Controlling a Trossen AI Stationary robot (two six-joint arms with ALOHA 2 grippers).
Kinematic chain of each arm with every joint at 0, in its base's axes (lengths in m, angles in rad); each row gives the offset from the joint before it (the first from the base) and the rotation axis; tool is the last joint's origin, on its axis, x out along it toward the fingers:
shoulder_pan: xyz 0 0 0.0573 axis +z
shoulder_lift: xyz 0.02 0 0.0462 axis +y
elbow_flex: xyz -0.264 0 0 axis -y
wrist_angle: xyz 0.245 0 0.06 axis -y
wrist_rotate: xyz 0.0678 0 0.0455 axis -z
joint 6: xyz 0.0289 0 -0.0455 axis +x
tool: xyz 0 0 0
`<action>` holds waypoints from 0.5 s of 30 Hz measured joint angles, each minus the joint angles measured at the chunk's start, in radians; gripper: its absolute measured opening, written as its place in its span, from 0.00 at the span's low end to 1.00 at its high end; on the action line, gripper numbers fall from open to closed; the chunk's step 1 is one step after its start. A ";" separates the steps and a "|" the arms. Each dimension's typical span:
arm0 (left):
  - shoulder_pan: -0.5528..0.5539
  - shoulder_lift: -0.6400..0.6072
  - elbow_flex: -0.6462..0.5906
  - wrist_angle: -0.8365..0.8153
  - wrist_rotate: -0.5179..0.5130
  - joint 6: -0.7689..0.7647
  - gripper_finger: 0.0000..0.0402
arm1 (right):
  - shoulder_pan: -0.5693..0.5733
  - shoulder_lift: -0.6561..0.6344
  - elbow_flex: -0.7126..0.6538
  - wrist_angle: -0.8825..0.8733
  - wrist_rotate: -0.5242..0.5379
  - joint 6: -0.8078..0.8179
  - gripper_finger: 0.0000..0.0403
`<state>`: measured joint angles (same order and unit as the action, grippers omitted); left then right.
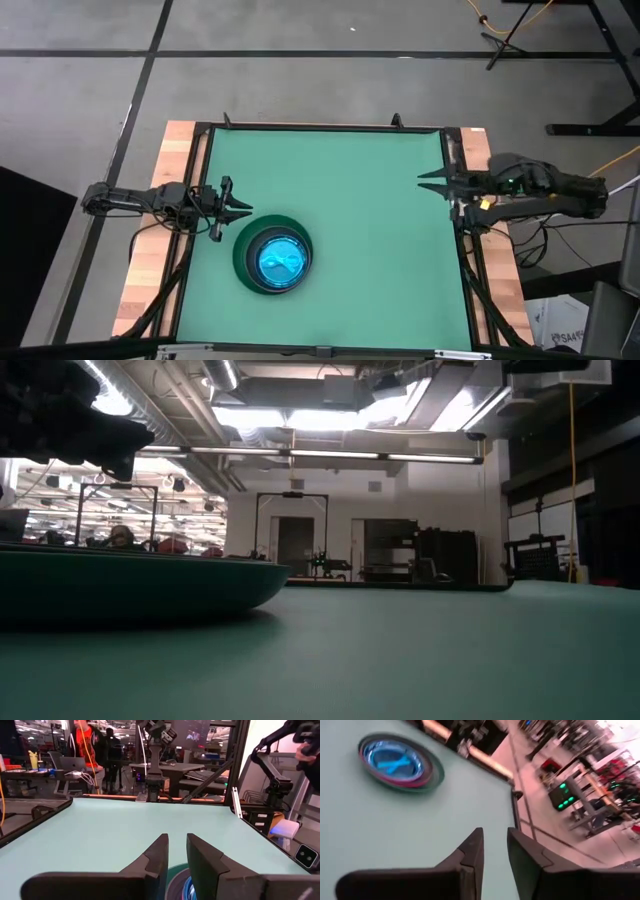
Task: Stack plastic plates
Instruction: Return to Home Position
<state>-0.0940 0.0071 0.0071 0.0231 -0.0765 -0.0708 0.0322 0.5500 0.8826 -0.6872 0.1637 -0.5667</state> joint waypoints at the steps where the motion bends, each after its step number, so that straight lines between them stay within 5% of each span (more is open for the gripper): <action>1: 0.000 0.000 0.000 0.000 0.000 0.000 0.15 | 0.000 -0.033 -0.027 0.020 0.001 0.011 0.20; 15: 0.000 0.000 0.000 0.000 0.000 0.000 0.15 | 0.000 -0.357 -0.357 0.223 -0.006 0.171 0.20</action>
<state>-0.0940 0.0071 0.0071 0.0231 -0.0765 -0.0708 0.0322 0.1925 0.5261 -0.4647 0.1578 -0.3954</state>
